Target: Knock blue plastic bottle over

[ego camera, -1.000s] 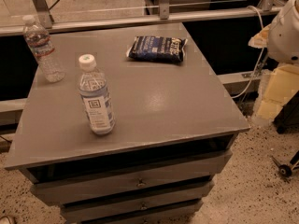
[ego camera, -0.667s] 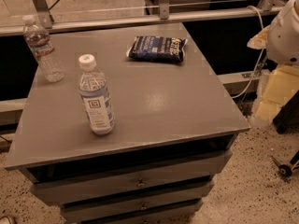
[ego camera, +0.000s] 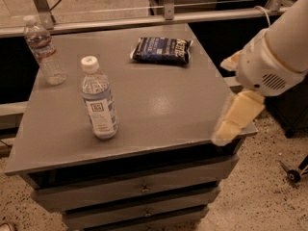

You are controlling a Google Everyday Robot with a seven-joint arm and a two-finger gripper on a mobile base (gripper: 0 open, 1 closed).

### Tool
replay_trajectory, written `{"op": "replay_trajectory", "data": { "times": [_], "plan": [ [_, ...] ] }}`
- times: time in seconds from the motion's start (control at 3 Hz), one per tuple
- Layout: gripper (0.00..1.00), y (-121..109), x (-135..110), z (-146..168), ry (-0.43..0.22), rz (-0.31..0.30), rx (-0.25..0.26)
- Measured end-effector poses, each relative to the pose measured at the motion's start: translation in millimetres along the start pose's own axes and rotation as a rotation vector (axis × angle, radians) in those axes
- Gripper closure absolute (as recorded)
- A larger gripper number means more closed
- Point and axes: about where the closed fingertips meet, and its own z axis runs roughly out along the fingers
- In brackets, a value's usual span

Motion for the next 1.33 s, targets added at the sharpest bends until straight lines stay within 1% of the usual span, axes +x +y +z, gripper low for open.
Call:
{"op": "replay_trajectory", "data": {
  "times": [0.33,0.67,1.0,1.33],
  "plan": [
    [0.00,7,-42,32,-0.161,0.031,-0.007],
    [0.00,15,-106,77,-0.391,0.083,-0.052],
    [0.00,25,-144,97,-0.506,0.099,-0.088],
    [0.00,37,-175,115,-0.572,0.130,-0.106]
  ]
}}
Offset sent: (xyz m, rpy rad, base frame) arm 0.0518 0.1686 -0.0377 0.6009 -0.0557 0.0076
